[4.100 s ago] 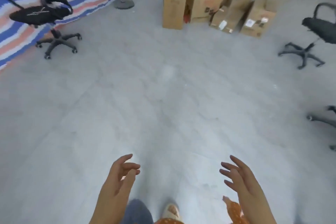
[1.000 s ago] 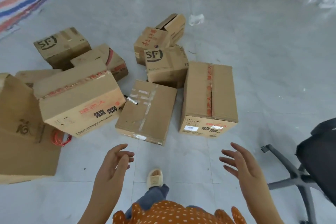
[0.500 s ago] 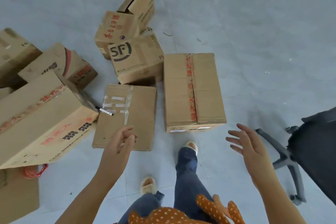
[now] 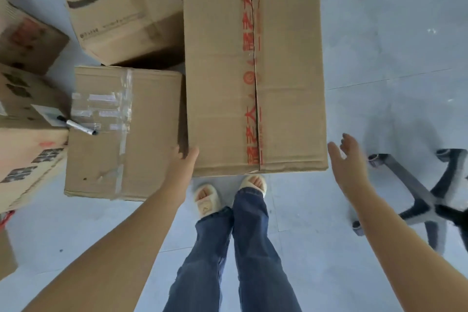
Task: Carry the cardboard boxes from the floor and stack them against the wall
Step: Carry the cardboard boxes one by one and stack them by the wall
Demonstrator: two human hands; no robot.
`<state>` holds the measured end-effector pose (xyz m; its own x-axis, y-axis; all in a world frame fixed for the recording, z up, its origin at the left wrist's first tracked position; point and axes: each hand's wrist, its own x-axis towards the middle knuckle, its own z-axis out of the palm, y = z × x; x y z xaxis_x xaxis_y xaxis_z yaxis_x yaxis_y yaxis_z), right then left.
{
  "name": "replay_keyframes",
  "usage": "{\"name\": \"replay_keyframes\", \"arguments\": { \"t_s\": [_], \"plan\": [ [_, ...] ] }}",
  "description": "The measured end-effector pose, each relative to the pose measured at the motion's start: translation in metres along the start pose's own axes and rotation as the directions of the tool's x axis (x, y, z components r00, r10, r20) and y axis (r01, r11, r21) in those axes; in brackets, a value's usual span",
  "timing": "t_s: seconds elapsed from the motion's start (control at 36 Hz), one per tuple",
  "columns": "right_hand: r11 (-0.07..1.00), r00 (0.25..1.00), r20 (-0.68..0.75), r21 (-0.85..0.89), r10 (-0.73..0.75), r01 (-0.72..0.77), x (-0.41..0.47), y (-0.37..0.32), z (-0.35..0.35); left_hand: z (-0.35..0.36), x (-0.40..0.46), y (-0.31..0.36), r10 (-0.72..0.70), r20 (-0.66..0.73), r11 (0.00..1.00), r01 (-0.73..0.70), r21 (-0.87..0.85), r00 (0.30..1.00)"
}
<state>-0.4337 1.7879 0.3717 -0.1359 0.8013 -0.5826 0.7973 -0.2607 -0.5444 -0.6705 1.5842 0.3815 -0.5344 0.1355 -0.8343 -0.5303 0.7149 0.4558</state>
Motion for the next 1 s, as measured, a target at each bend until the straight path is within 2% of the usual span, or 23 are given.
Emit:
{"name": "replay_keyframes", "arguments": {
  "t_s": [0.06, 0.14, 0.25, 0.36, 0.64, 0.72, 0.86, 1.0],
  "plan": [
    [0.995, 0.998, 0.022, 0.073, 0.066, -0.067, 0.025, 0.026, 0.023, 0.008, 0.037, -0.024, -0.074, 0.049, 0.997, 0.075, -0.006, 0.996],
    [0.962, 0.981, 0.086, 0.198, 0.174, -0.188, 0.041, 0.057, 0.048, 0.018, 0.057, -0.049, -0.092, 0.108, 0.989, 0.103, -0.105, 0.99],
    [0.863, 0.974, 0.114, 0.451, 0.198, -0.228, 0.041, 0.07, 0.055, 0.025, 0.064, -0.069, -0.064, 0.138, 0.961, 0.098, -0.258, 0.988],
    [0.788, 0.975, 0.143, 0.575, 0.169, -0.221, 0.038, 0.064, 0.052, 0.025, 0.065, -0.065, -0.014, 0.083, 0.959, 0.037, -0.282, 0.996],
    [0.803, 0.993, 0.08, 0.583, 0.092, -0.121, -0.017, -0.035, -0.004, -0.02, 0.002, 0.022, 0.079, -0.028, 0.909, -0.084, -0.408, 0.996],
    [0.806, 0.991, 0.099, 0.578, 0.09, -0.131, -0.049, -0.066, -0.02, -0.042, -0.028, 0.047, 0.086, -0.064, 0.889, -0.106, -0.445, 0.994],
    [0.829, 0.983, 0.165, 0.537, 0.078, -0.156, -0.11, -0.103, -0.035, -0.1, -0.084, 0.048, 0.039, -0.144, 0.879, -0.102, -0.465, 0.989],
    [0.843, 0.984, 0.149, 0.513, 0.1, -0.163, -0.161, -0.146, -0.044, -0.146, -0.143, 0.036, 0.02, -0.212, 0.83, -0.134, -0.541, 0.977]
  ]
}}
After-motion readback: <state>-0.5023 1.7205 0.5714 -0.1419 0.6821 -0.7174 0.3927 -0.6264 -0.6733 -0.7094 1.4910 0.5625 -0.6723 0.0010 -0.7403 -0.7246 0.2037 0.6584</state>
